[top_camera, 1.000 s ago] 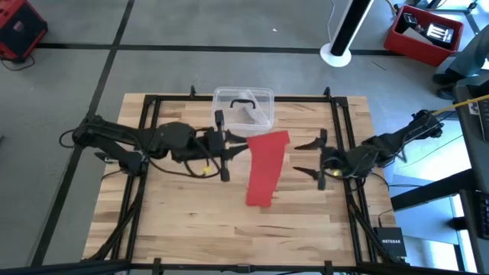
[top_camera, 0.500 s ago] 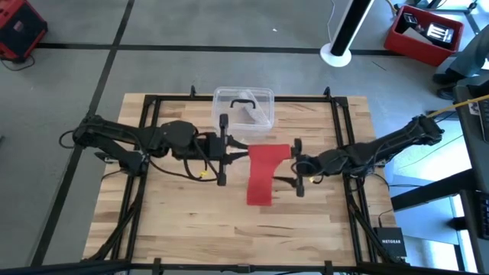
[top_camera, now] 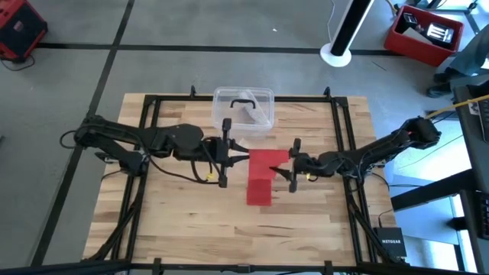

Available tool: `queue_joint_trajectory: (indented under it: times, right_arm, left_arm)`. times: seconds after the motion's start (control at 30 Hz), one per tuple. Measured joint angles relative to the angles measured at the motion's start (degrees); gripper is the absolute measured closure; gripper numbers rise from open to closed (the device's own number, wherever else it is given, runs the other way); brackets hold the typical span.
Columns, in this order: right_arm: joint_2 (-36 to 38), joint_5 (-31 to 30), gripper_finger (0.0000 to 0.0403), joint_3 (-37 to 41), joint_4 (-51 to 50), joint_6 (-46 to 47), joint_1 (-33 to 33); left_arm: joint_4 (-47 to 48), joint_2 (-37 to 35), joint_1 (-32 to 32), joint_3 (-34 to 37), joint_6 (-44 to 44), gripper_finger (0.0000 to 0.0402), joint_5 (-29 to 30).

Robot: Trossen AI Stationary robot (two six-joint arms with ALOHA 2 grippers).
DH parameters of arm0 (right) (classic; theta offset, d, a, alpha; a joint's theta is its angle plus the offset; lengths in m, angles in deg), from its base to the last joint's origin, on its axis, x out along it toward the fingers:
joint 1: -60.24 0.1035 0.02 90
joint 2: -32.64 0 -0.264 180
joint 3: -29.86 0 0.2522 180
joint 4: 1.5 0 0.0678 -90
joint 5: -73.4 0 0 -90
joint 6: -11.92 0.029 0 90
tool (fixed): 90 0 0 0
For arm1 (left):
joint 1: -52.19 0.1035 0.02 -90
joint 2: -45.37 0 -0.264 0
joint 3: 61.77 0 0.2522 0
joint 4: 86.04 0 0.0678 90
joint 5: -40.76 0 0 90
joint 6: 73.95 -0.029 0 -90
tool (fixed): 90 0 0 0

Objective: Roll bandage
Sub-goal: Roll the red bandage

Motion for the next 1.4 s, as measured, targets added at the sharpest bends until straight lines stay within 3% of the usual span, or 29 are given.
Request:
queue_joint_trajectory:
  times: [0.2,0.37,0.43,0.57,0.77,0.9,0.97,1.1,1.2,1.3,1.4]
  right_arm:
    - [-1.04,4.84,0.0249,-2.61,1.18,-5.19,-1.69]
    - [-0.91,2.93,0.0367,-3.79,-1.01,-11.46,-1.67]
    - [-0.56,1.26,0.0390,-3.83,-2.94,-12.74,-1.67]
    - [-0.54,-2.69,0.0396,-3.85,-5.73,-13.34,-1.67]
    - [-0.39,-9.83,0.0399,-3.85,-10.36,-16.41,-2.35]
    - [0.27,-5.78,0.0400,-3.83,-9.92,-14.40,-4.15]
    - [0.18,-3.04,0.0400,-3.81,-8.68,-13.39,-4.28]
    - [0.18,2.74,0.0400,-3.94,-4.82,-9.55,-4.27]
    - [0.18,8.01,0.0400,-4.72,-3.56,-6.39,-4.27]
    - [0.15,9.02,0.0396,-5.67,-3.77,-2.49,-4.26]
    - [0.14,9.01,0.0368,-6.38,-4.98,-0.02,-4.27]
  left_arm:
    - [0.24,0.43,0.11,0.01,-0.05,0.0389,0.00]
    - [0.23,0.43,-0.26,0.01,0.23,0.0389,0.02]
    - [0.12,0.43,-0.84,0.01,0.19,0.0389,0.04]
    - [-2.07,0.38,-2.56,-0.02,0.14,0.0389,0.02]
    - [3.57,-1.74,-6.43,-3.76,2.56,0.0389,-1.73]
    - [1.68,-3.11,-9.15,-4.26,-3.30,0.0389,-2.17]
    - [-0.03,-3.26,-9.14,-4.28,-6.09,0.0389,0.57]
    - [-0.21,-2.56,-6.36,-4.42,-9.34,0.0389,7.86]
    - [0.85,-0.90,-3.35,-4.42,-9.10,0.0389,9.09]
    - [1.61,0.32,-1.37,-4.42,-8.88,0.0389,9.18]
    - [1.54,0.87,-0.65,-4.42,-8.80,0.0389,9.18]
